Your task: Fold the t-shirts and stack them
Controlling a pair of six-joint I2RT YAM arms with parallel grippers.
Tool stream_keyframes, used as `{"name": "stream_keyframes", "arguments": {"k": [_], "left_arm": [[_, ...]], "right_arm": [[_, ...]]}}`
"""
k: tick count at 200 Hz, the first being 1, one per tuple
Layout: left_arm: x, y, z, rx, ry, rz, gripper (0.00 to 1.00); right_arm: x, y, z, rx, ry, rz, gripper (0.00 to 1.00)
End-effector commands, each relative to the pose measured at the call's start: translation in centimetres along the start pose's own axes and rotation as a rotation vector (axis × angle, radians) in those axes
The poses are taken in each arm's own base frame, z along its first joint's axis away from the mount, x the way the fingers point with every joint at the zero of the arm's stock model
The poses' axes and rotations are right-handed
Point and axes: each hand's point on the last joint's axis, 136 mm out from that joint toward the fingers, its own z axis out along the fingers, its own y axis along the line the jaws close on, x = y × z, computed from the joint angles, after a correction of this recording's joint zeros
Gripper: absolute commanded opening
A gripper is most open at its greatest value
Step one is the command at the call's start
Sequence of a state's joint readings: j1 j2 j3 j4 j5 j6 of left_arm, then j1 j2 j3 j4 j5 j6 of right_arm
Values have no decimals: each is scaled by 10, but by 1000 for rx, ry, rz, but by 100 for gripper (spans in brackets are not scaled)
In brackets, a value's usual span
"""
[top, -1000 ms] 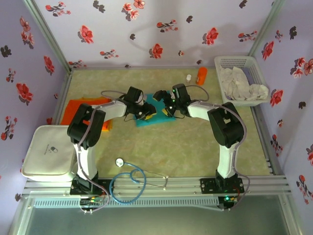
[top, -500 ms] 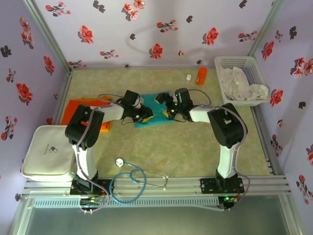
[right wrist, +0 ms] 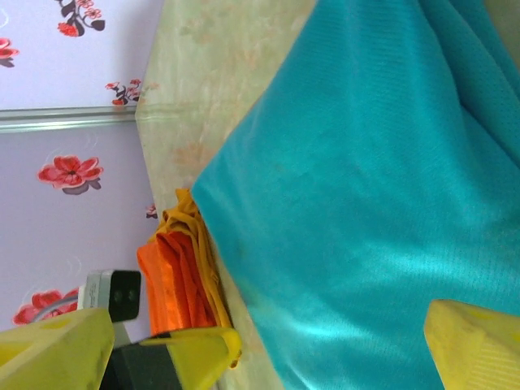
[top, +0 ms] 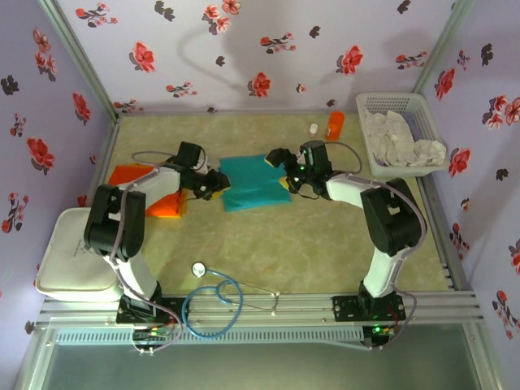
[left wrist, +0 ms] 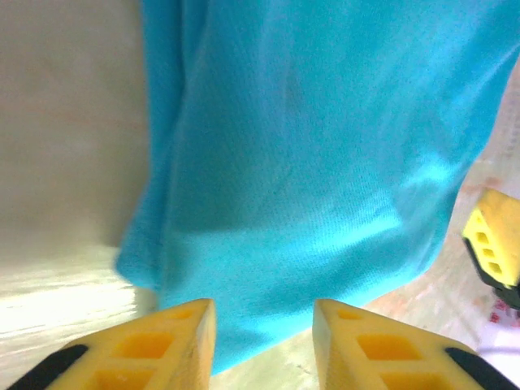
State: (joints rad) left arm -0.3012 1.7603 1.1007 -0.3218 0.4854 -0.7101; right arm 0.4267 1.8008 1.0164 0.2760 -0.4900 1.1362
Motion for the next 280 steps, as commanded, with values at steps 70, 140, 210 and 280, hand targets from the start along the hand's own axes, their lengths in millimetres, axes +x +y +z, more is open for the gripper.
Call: {"name": "stream_keyframes", "arguments": {"k": [70,140,210,280], "left_arm": [[-20,23,-2,-170,75,208,52],[-21,8,30,-142,130,200,59],[-18,19,43,-191,151,139,59],[-9,-1,59,-109,200,122,51]], "right_arm": [[-2,-19,-26,88,-11,-31,99],[-2,-37,-30,127,-7,-12,99],[-3,-26,-39,86,-9,6,98],[-3,-28,-43,84,-12,27,98]]}}
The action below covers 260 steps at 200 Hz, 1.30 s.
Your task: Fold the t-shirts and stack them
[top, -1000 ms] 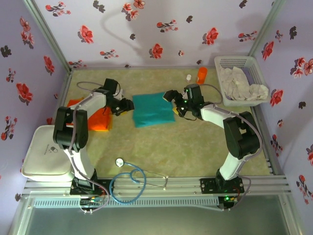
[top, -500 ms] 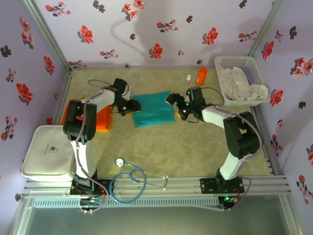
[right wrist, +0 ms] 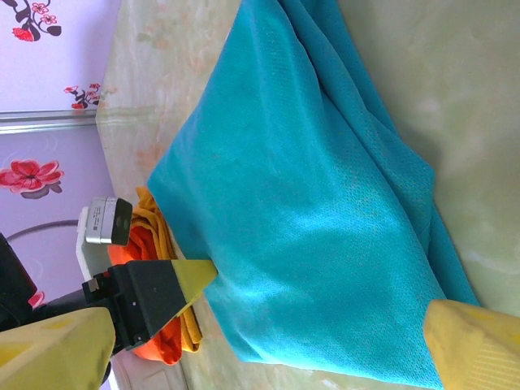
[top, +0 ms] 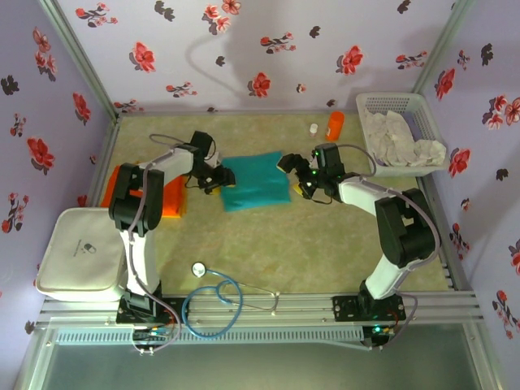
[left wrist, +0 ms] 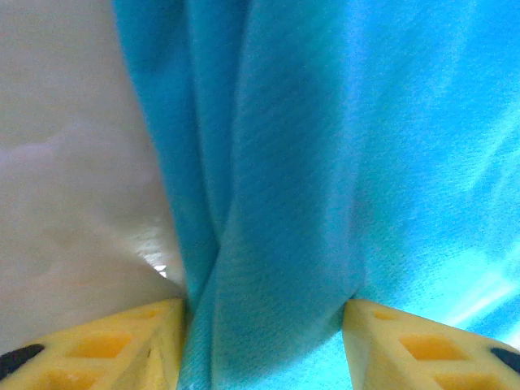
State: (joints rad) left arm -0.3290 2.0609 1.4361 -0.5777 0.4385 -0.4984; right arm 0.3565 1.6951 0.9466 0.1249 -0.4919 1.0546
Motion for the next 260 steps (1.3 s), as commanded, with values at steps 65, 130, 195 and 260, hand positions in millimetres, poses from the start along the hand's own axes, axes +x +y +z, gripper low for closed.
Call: {"name": "stream_keyframes", "arguments": {"k": [65,130,195,260], "left_arm": [[7,-4,23,13,62,-37,39],[-2,12,9,-124,13,61,0],[-8,15,-75,-343,-59,302,0],[7,6,-148,-403,-101,352,0]], "right_arm": [[2,5,-14,-18,-6,9,98],[-1,1,-16,-15,-10,21,98],[-3,-4,-17,-17,-11,40,98],[-5,-3,-20,-28,-11,45,98]]}}
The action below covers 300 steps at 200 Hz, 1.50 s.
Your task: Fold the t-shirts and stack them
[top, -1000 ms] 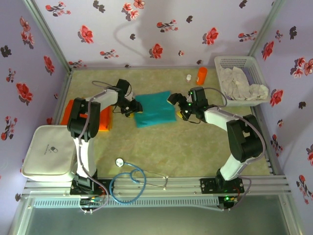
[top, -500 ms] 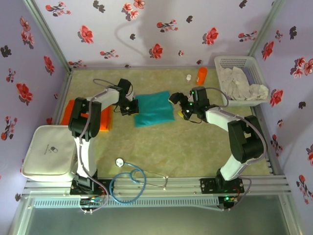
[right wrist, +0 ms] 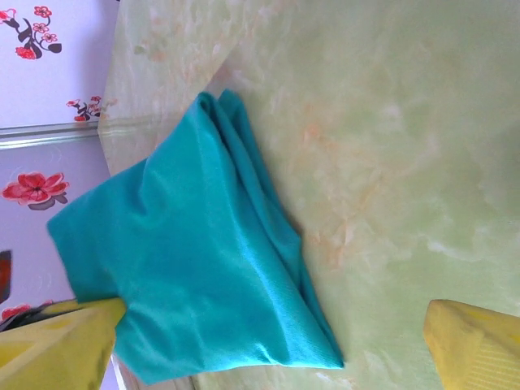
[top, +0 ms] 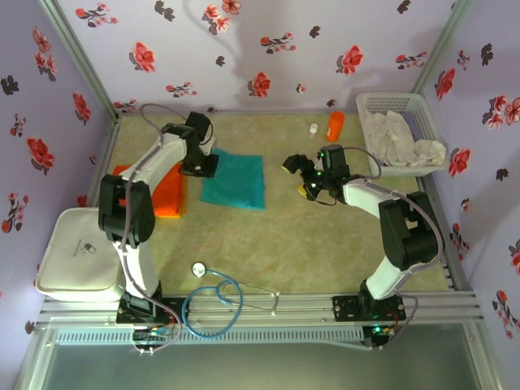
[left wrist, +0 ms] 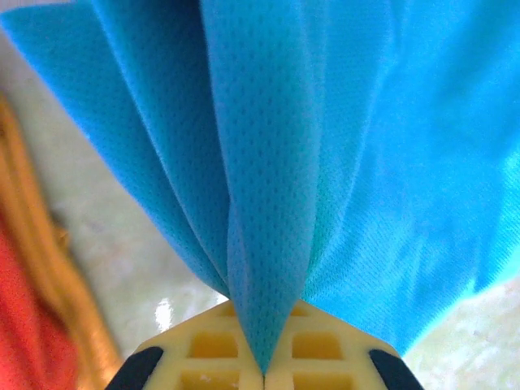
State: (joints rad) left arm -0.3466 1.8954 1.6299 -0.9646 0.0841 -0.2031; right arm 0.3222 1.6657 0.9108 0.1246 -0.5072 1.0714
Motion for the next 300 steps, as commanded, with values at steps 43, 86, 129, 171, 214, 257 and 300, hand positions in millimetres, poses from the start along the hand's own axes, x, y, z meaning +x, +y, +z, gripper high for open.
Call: {"name": "stream_keyframes", "arguments": {"k": [43,86,129,171,214,257,300], "left_arm": [[18,25,-97,-131,-53,93,0],[23,37,-145,-189,-89,103,0],[33,51,-180,-225,-133,80,0],[36,58,-193,-254,-144,97,0],[36,71,-198,-294,-133,117,0],[35,83,-202,-329,-140,104,0],[33,100,-197,-369,-135,83,0]], "right_arm": [[0,5,-13,-29,1,1,98],[0,6,-11,-39,10,7,98],[0,6,-11,-34,14,9,98],[0,6,-11,-34,14,14,98],[0,8,-10,-31,18,13,98],[0,7,-10,-28,20,13,98],[1,4,-9,-22,25,18,98]]}}
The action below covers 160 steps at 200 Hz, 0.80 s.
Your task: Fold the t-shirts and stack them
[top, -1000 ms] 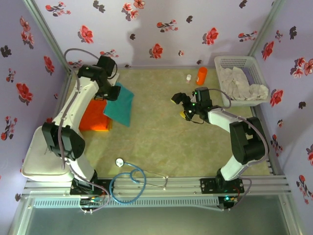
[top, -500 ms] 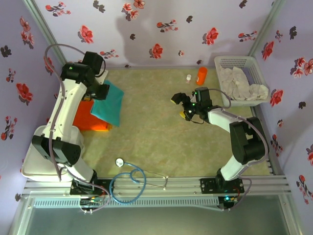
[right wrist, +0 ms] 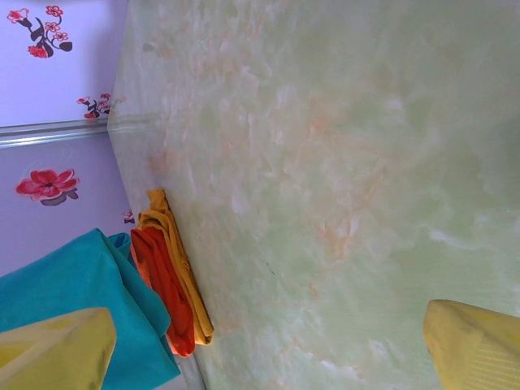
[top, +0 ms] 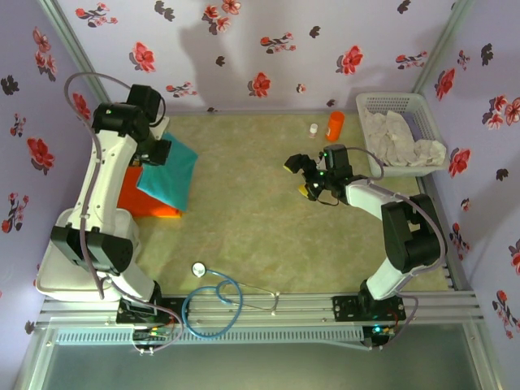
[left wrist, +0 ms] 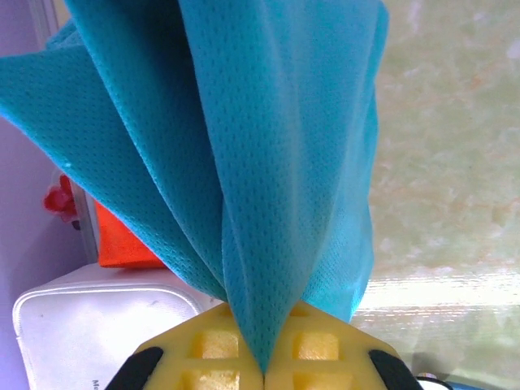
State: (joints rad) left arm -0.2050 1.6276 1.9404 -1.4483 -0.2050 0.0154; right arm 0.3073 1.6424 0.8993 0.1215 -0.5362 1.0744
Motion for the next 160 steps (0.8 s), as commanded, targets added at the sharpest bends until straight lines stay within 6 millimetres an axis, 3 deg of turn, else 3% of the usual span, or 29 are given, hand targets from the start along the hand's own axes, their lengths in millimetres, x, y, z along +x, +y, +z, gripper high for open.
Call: {"name": "stream_keyframes", "arguments": {"k": [1,97,160], "left_arm": [[-2,14,-4,-45,-28,5,0],[4,42,21,-89,-31,-48,0],[7,53,49,-112,-11,-63,0]], "right_arm": [[0,1,-1,-4,15,11,98],[1,2,7,-18,39,13,98],[0,1,11,-23,48,17,98]]}}
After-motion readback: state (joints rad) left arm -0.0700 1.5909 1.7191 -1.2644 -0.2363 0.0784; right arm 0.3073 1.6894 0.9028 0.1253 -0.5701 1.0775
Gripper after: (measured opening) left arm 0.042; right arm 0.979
